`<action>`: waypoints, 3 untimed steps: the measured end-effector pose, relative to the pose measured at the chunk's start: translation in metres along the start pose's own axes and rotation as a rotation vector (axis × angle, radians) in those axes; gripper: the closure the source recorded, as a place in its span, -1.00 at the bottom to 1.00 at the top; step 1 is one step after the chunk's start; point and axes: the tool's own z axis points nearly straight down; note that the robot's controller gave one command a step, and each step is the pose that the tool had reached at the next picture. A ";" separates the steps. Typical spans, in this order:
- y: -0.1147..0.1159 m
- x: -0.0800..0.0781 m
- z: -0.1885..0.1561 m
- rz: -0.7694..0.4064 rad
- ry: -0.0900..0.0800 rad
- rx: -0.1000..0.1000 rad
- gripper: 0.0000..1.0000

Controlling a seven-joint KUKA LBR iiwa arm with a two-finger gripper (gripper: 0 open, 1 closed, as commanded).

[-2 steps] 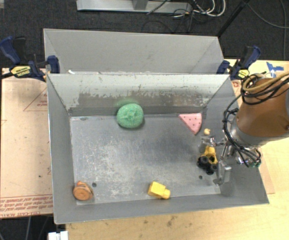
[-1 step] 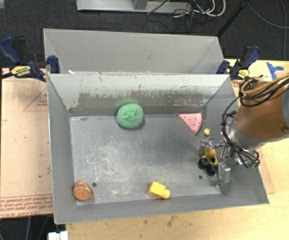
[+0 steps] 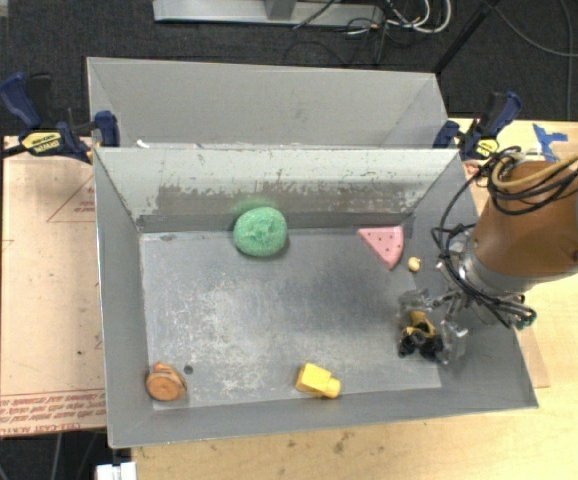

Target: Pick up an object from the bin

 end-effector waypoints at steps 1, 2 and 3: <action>0.000 0.000 0.000 0.000 0.000 0.000 1.00; 0.016 -0.008 -0.106 -0.013 0.000 0.002 1.00; 0.016 -0.008 -0.106 -0.013 0.000 0.002 1.00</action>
Offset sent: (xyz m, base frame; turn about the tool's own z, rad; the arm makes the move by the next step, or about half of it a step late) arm -0.0018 0.0170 0.1063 -0.0159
